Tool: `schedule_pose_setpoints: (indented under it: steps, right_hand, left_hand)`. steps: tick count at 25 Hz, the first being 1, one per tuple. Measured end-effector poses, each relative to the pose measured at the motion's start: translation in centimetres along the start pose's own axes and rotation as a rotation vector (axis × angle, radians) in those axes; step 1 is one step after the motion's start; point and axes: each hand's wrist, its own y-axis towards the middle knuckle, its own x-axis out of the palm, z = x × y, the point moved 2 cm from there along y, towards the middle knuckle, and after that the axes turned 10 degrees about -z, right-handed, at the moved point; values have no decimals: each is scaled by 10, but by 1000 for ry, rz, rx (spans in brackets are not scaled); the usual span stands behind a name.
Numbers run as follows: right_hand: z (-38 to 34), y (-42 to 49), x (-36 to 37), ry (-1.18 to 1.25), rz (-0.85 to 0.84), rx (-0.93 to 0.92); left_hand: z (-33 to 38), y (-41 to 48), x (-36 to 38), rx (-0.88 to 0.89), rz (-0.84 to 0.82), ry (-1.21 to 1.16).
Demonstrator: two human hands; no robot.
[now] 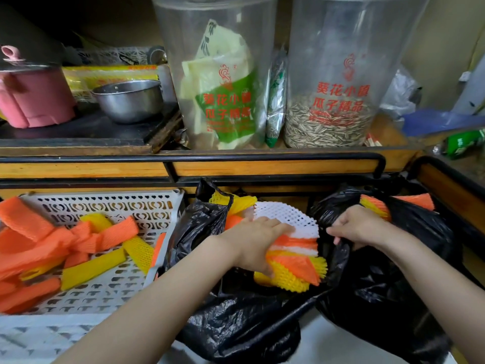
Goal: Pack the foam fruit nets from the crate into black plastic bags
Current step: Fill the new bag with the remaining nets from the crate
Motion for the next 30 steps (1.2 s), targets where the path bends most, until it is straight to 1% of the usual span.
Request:
schedule_pose_setpoints:
  steps: [1,2,3,4,5,6,7,8,11,13,14,16,18,20,21,22,25,28,30]
  right_hand:
    - [0,2,-2,32,64,-23]
    - [-1,3,-3,172,134,-74]
    - [-4,4,-2,416,172,-139]
    - [-10,1,2,681,176,-214]
    - [-18,-5,4,848,162,-302]
    - [-25,-11,6,861,142,-379]
    - [-31,-17,8,796,117,-449]
    - [-36,-23,9,715,90,-505]
    - [-46,-38,13,583,-3,-556]
    - [-48,-42,16,582,-22,-559]
    - [-48,-42,16,601,1,-555]
    - [-47,-40,12,649,78,-535]
    - [-41,-33,6,667,151,-496]
    - [-33,-25,2,642,211,-452]
    - [-29,-22,1,640,236,-434]
    - [-27,-19,0,643,258,-420]
    - [-27,-16,-2,667,309,-400]
    - [-40,-15,-5,677,368,-437]
    - [-50,-14,-9,637,410,-452]
  left_hand:
    - [0,-1,1,6,-7,0]
    - [-1,-3,2,9,-21,-2]
    - [-3,-5,3,6,-45,-11]
    - [-5,-7,3,-1,-80,-26]
    - [-6,-9,4,-14,-121,-40]
    - [-7,-10,4,-32,-150,-41]
    - [-7,-10,4,-53,-150,-25]
    - [-9,-10,4,-76,-114,5]
    - [-17,-3,6,-183,46,128]
    - [-14,5,14,-228,71,156]
    - [-9,9,19,-217,70,132]
    - [5,13,26,-138,96,17]
    - [19,6,21,-29,175,-182]
    - [26,-8,15,31,220,-344]
    - [26,-16,15,36,219,-348]
    - [25,-22,16,27,204,-292]
    - [16,-30,30,-28,84,-36]
    - [16,-21,40,-32,47,10]
    - [22,-10,41,-50,66,33]
